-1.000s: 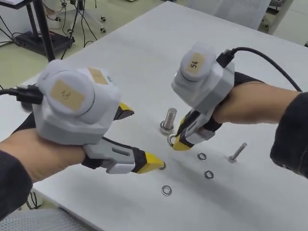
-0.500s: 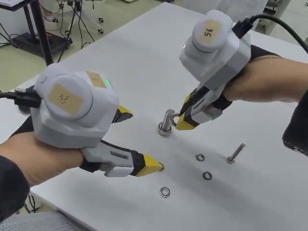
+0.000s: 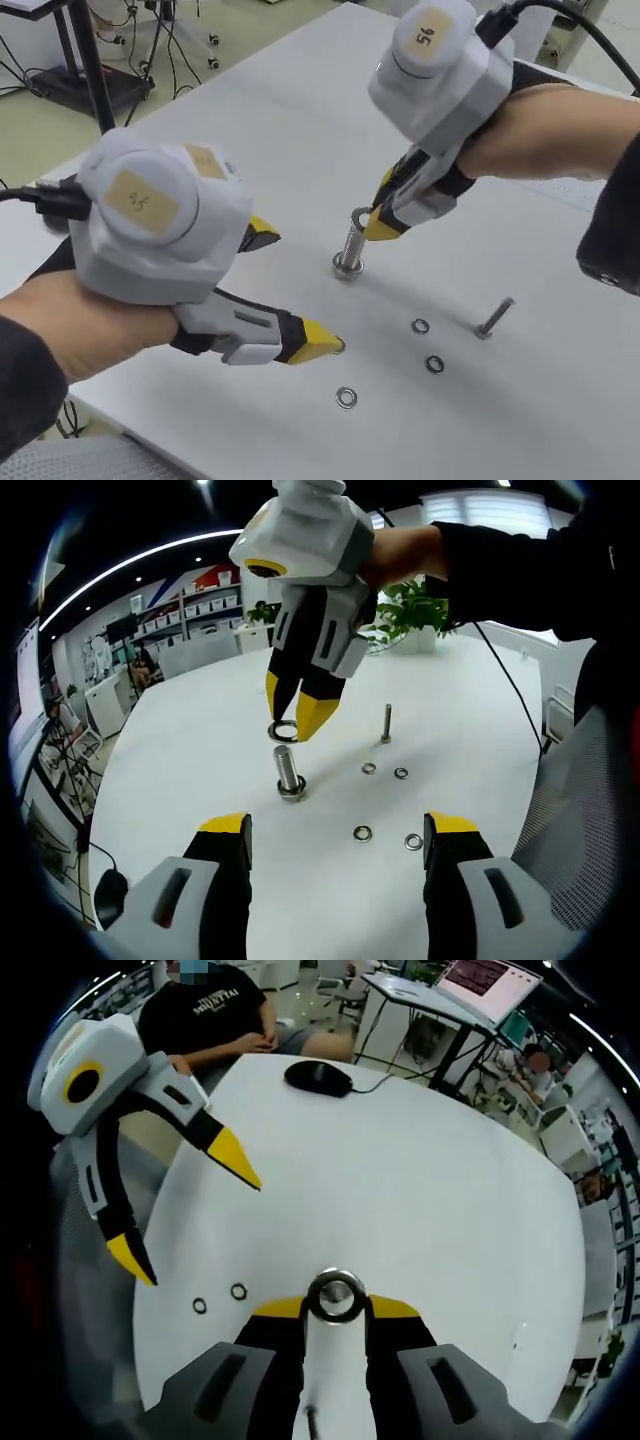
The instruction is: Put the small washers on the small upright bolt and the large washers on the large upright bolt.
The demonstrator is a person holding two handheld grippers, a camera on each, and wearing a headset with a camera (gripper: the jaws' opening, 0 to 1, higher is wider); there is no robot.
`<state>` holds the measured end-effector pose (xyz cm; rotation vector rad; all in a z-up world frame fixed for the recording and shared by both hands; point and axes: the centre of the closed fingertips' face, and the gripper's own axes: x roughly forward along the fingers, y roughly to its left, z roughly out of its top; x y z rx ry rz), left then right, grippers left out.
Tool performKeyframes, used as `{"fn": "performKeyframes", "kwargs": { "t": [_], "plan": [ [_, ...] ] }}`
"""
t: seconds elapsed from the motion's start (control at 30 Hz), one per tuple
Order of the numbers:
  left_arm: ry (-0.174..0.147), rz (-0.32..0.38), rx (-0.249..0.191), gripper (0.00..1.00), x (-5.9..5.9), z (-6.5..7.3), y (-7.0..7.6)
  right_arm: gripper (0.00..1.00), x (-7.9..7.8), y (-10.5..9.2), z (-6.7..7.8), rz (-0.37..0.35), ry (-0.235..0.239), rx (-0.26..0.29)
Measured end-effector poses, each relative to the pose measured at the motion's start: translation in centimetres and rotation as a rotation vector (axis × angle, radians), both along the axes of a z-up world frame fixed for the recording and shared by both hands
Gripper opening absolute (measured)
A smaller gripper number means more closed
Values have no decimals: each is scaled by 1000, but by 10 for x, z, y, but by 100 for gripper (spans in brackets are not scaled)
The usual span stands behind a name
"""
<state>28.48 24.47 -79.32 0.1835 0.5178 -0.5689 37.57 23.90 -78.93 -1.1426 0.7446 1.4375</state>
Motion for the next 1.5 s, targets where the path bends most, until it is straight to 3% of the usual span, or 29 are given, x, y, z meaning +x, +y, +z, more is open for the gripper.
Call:
{"fn": "performKeyframes", "kwargs": {
  "t": [0.7,1.07,1.5],
  "plan": [
    [9,3,2,69,-1,-3,0,23,11,4,-27,-18,51,-37],
    [11,3,2,69,-2,-3,1,23,8,8,-39,-26,77,-47],
    [14,4,1,69,-3,-4,2,23,6,6,-63,-47,105,-58]
  ]
}}
